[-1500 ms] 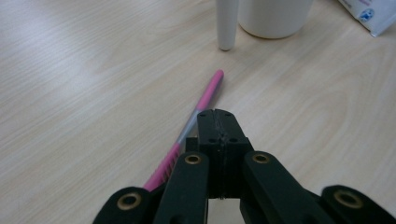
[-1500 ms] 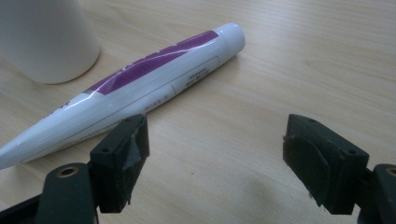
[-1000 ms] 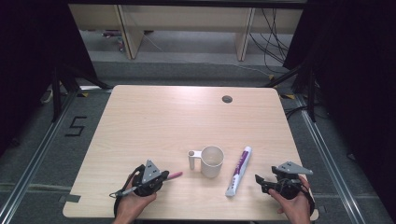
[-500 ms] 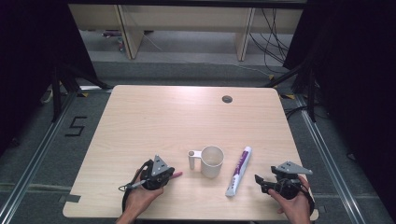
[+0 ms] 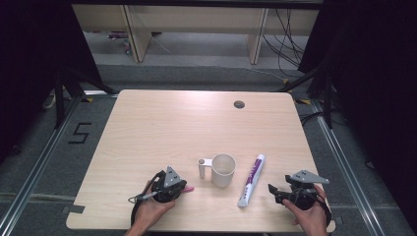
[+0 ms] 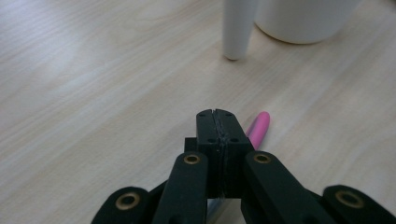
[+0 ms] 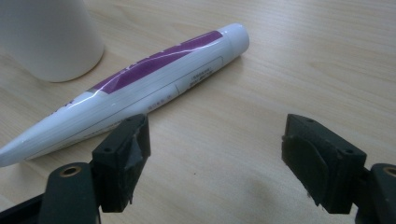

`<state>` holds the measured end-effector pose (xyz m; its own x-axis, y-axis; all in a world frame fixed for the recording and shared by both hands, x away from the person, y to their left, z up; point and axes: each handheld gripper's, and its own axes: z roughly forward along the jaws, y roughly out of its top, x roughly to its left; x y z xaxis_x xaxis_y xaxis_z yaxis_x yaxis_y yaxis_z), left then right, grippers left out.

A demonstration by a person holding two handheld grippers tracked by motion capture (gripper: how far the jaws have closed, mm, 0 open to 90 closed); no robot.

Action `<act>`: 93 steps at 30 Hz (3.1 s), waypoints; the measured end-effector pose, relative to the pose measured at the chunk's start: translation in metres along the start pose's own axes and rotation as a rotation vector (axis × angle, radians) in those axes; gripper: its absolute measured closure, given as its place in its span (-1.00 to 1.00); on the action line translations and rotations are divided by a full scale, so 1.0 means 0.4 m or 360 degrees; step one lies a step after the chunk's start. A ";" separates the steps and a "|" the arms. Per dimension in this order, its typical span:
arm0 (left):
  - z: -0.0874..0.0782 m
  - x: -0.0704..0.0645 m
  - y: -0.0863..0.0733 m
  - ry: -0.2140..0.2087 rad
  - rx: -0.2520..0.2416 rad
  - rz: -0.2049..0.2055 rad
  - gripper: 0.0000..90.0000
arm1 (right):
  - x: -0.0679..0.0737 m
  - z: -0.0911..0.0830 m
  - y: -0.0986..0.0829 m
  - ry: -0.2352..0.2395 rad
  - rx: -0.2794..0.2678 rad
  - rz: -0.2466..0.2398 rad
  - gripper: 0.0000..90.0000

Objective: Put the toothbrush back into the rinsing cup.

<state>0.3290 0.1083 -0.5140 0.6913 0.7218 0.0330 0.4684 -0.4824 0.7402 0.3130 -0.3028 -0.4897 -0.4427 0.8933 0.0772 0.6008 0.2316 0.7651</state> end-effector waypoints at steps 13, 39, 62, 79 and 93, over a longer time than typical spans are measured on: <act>-0.053 -0.053 -0.038 -0.0114 0.0039 0.0074 0.95 | -0.007 -0.003 -0.001 -0.0010 -0.0007 -0.0048 -0.45; -0.182 -0.012 -0.130 -0.0071 0.0126 0.0091 0.89 | -0.006 -0.002 -0.001 -0.0014 -0.0012 -0.0033 -0.45; -0.187 0.033 -0.130 0.0018 0.0176 0.0193 0.71 | 0.002 -0.004 -0.001 0.0013 -0.0004 0.0048 -0.45; -0.136 0.062 -0.011 -0.0002 0.0543 0.0236 0.28 | -0.006 -0.001 -0.001 0.0012 -0.0022 -0.0022 -0.45; -0.106 0.067 0.016 -0.0032 0.0738 0.0258 0.50 | -0.003 -0.002 0.000 0.0031 0.0003 -0.0016 -0.45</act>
<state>0.3273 0.1456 -0.4799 0.7840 0.6116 0.1068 0.5463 -0.7613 0.3494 0.3130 -0.3043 -0.4894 -0.4615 0.8833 0.0819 0.5974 0.2413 0.7648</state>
